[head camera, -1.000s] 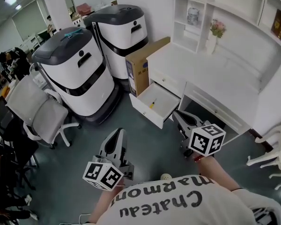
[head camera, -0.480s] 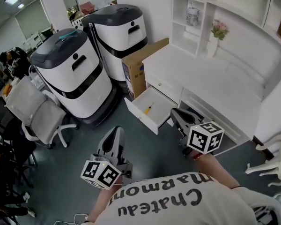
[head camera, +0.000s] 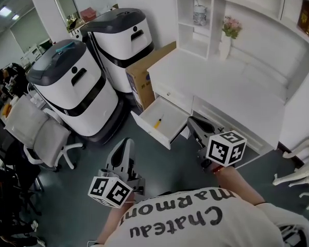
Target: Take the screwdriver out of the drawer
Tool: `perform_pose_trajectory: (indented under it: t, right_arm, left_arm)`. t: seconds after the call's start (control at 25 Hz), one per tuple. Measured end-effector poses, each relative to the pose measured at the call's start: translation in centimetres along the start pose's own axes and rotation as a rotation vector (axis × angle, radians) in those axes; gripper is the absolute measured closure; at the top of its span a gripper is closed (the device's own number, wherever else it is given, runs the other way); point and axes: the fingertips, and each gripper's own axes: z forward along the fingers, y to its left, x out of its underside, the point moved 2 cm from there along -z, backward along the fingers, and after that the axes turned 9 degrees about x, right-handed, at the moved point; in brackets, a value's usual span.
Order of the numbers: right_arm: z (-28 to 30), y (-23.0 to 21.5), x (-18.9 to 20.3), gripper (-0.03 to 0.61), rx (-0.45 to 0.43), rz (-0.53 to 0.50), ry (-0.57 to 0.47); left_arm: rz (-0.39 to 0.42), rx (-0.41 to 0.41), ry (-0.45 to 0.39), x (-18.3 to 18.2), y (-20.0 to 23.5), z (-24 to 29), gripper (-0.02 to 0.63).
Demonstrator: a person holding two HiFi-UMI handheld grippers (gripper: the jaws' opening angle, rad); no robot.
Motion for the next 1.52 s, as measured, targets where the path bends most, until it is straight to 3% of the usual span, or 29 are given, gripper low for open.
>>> perform_pose_trajectory:
  t: [0.28, 0.52, 0.84, 1.12, 1.52]
  right_arm:
    - [-0.7, -1.2, 1.1, 0.549, 0.016, 0.036, 0.024]
    - [-0.4, -1.6, 3.5, 0.549, 0.014, 0.069, 0.074]
    - [1.5, -3.8, 3.8, 0.549, 0.069, 0.08, 0.094]
    - [6.0, -5.1, 3.2, 0.549, 0.117, 0.107, 0.114]
    - [19.6, -4.7, -0.8, 0.549, 0.143, 0.136, 0.078]
  left_arm:
    - [-0.012, 0.028, 0.04, 1.1, -1.5, 0.7, 0.592]
    - [-0.034, -0.002, 0.085, 3.0, -0.3, 0.4, 0.591]
    - [-0.062, 0.047, 0.095, 3.5, 1.3, 3.5, 0.591]
    - [-0.086, 0.066, 0.128, 3.4, 6.0, 7.6, 0.591]
    - [-0.097, 0.075, 0.154, -0.8, 18.9, 15.4, 0.591]
